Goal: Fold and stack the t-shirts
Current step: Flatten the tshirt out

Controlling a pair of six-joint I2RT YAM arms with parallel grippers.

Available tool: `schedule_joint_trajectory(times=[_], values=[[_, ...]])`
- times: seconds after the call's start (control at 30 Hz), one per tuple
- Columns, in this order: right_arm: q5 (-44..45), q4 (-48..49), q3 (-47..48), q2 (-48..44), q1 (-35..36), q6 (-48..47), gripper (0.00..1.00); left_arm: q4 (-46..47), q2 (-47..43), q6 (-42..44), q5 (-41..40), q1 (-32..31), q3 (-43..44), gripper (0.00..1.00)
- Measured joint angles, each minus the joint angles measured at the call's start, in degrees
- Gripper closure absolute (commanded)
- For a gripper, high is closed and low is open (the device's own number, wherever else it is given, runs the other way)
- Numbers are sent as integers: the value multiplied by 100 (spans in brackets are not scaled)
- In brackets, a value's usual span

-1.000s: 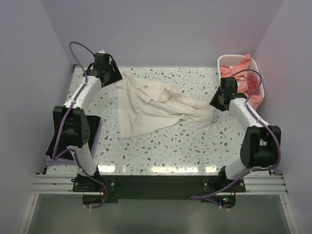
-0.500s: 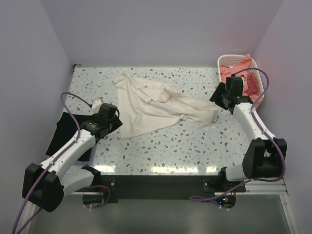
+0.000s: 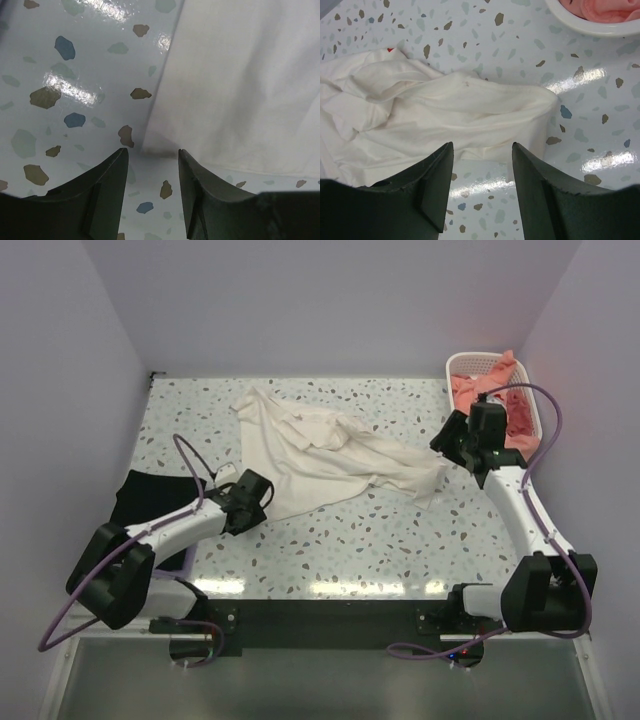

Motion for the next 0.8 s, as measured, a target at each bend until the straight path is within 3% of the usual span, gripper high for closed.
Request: schedule_joint_trajectory(times=[0.2, 0.5, 0.67, 0.8], values=[[-63, 0, -57, -20, 0, -2, 46, 96, 223, -94, -61, -76, -2, 58], [-83, 0, -57, -17, 0, -2, 46, 332, 444, -68, -181, -87, 50, 100], [-83, 2, -72, -17, 0, -15, 46, 177, 203, 44, -284, 81, 201, 100], [-83, 39, -205, 17, 0, -46, 46, 42, -647, 332, -278, 837, 282, 100]])
